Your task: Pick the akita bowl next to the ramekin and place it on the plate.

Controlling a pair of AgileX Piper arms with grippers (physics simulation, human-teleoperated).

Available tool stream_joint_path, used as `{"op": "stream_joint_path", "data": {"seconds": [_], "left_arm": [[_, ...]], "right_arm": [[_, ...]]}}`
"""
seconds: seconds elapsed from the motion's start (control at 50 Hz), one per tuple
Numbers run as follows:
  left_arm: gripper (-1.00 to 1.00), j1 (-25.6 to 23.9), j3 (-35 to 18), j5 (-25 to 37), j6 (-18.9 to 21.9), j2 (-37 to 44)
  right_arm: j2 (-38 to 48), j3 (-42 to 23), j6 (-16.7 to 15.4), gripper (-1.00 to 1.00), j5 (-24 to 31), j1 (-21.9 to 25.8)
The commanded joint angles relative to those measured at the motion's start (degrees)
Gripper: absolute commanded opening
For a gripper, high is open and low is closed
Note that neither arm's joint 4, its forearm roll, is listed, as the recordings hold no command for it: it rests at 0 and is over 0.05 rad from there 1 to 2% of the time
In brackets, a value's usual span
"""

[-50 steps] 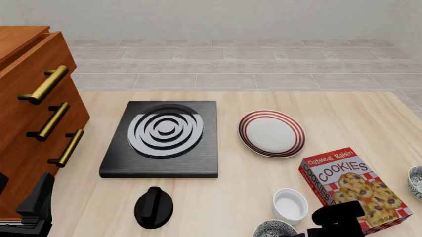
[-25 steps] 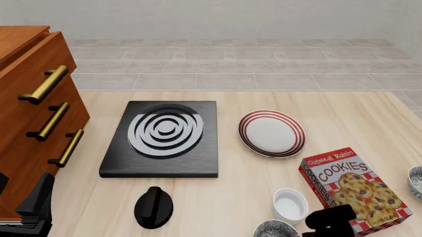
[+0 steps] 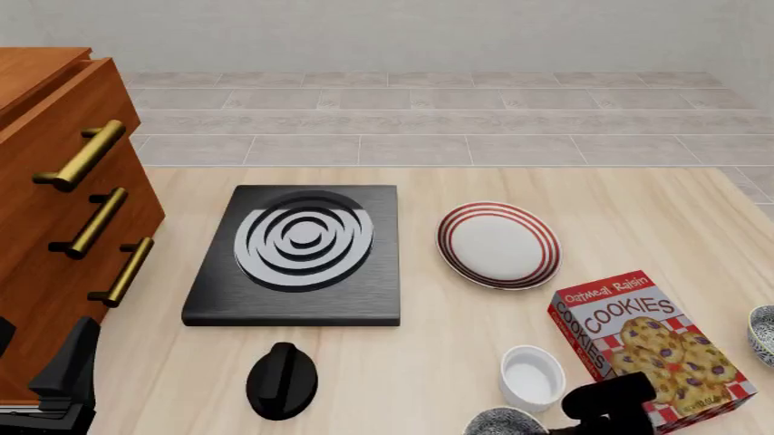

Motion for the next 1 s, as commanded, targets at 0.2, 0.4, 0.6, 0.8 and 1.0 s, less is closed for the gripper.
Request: {"op": "stream_joint_path", "data": {"seconds": [0.2, 0.4, 0.6, 0.8, 1.0], "left_arm": [[1.00, 0.0, 0.0, 0.0, 0.0, 0.0], [1.00, 0.0, 0.0, 0.0, 0.0, 0.0], [1.00, 0.0, 0.0, 0.0, 0.0, 0.0], [1.00, 0.0, 0.0, 0.0, 0.0, 0.0], [1.00, 0.0, 0.0, 0.0, 0.0, 0.0]], "right_arm": [[-6.7, -4.1, 0.5, -1.00, 7.9, 0.7], [-9.2, -6.6, 1.2, -1.00, 11.3, 1.1], [-10.9, -7.7, 2.6, -1.00, 13.2, 0.6], [-12.8, -9.6, 4.0, -1.00, 16.3, -1.8], [-13.5, -11.6, 3.6, -1.00, 17.7, -3.7]]}}
